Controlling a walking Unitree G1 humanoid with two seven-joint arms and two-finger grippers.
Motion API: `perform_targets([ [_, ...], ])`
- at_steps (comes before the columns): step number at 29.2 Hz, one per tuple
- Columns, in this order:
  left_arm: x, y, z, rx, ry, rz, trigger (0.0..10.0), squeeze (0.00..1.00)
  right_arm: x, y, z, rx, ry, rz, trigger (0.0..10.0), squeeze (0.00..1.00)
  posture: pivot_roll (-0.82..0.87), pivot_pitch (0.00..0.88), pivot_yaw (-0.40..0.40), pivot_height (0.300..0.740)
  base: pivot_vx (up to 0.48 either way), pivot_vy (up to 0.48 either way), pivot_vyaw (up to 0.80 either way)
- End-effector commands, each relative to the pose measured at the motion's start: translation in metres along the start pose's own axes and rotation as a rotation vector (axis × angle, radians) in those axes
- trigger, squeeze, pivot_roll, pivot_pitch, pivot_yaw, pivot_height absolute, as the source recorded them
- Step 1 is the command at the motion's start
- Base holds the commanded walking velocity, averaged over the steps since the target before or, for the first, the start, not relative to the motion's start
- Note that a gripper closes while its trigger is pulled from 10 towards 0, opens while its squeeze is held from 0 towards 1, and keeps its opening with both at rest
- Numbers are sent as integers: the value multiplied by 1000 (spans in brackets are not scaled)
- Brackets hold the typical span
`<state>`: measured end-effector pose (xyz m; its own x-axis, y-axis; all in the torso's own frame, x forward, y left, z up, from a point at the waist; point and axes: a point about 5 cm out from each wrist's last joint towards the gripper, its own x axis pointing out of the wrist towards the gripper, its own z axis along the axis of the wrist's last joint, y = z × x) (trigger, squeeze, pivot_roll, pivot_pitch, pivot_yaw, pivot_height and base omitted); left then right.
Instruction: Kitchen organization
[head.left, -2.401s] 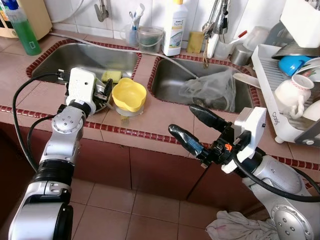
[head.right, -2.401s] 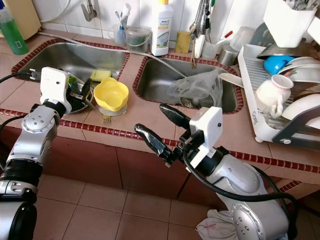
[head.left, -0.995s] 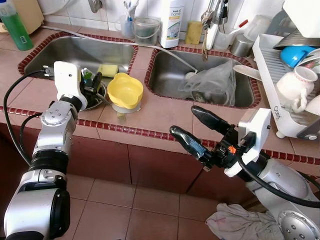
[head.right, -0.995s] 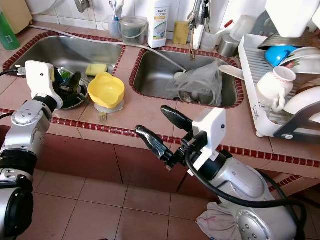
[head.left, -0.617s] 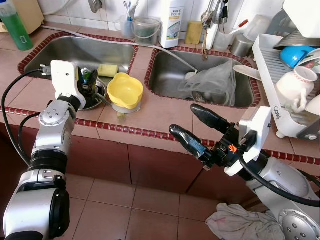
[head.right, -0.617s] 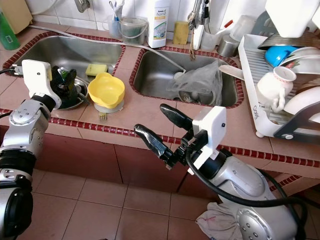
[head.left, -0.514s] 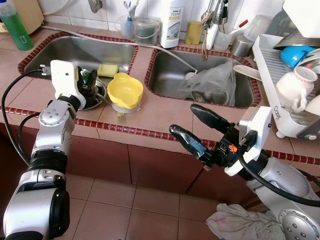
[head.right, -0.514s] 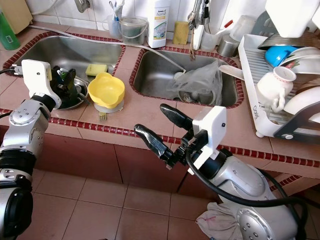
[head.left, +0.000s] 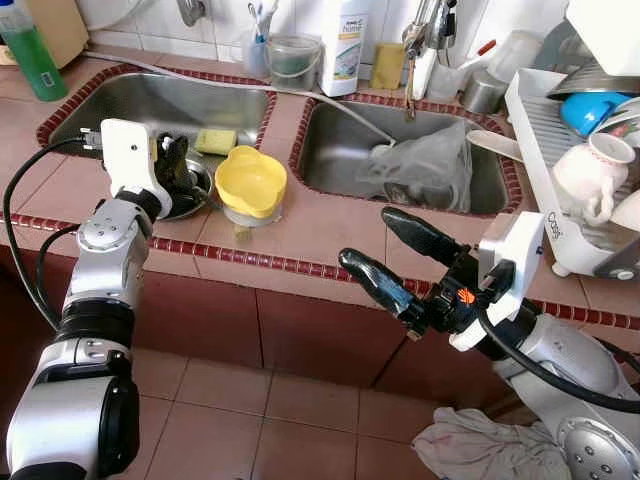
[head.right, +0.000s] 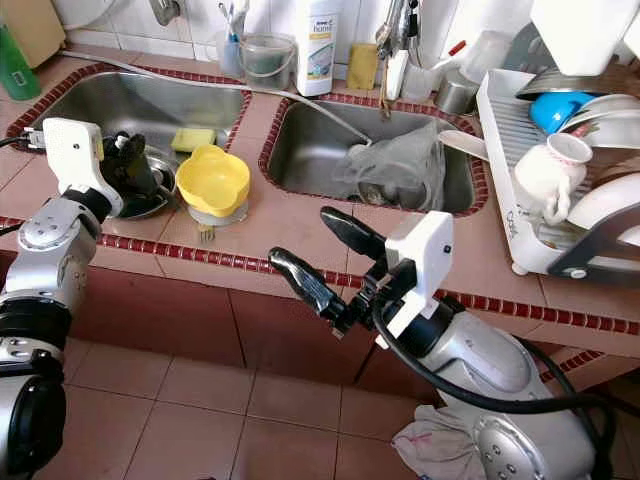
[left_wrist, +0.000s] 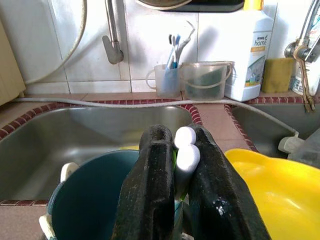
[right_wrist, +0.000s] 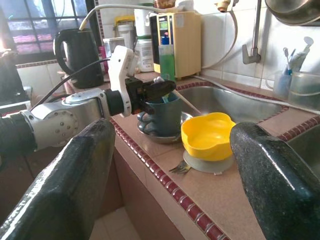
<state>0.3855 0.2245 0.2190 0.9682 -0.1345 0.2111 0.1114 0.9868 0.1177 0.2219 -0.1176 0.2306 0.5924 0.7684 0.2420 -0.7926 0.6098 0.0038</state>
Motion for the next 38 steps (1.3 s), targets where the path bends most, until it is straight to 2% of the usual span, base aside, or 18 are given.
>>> perform_targets([
  [1, 2, 0, 6, 6, -14, -15, 0, 0, 1, 1, 3, -4, -19, 11, 10000, 0, -1, 127, -48, 740, 0, 0, 0],
  [11, 4, 3, 13, 28, -26, -22, 0, 0, 2, 0, 6, 0, -39, 9, 10000, 0, 2, 123, -49, 740, 0, 0, 0],
  [12, 5, 2, 15, 37, -21, -48, 2431, 0, 3, 0, 6, 2, -42, 7, 10000, 0, 2, 123, -49, 740, 0, 0, 0],
  [13, 5, 2, 15, 37, -21, -48, 2431, 0, 3, 0, 6, 2, -42, 7, 10000, 0, 2, 123, -49, 740, 0, 0, 0],
  [14, 6, 1, 16, 52, -10, -79, 10000, 0, 2, 0, 6, 4, -42, 6, 10000, 0, 3, 122, -48, 740, 0, 0, 0],
  [17, 6, 0, 18, 76, 2, -122, 10000, 0, 2, 0, 5, 7, -40, 2, 10000, 0, 4, 119, -48, 740, 0, 0, 0],
  [22, 6, 1, 22, 88, -4, -133, 10000, 0, 2, 0, 4, 9, -40, 2, 10000, 0, 6, 118, -47, 740, 0, 0, 0],
  [31, 12, 9, 46, 156, -29, -177, 10000, 0, 7, -2, 2, 12, -52, 8, 10000, 0, 38, 101, -42, 740, 0, 0, 0],
  [38, 13, 14, 56, 188, -33, -200, 10000, 0, 9, -3, 2, 9, -58, 12, 10000, 0, 41, 97, -43, 740, 0, 0, 0],
])
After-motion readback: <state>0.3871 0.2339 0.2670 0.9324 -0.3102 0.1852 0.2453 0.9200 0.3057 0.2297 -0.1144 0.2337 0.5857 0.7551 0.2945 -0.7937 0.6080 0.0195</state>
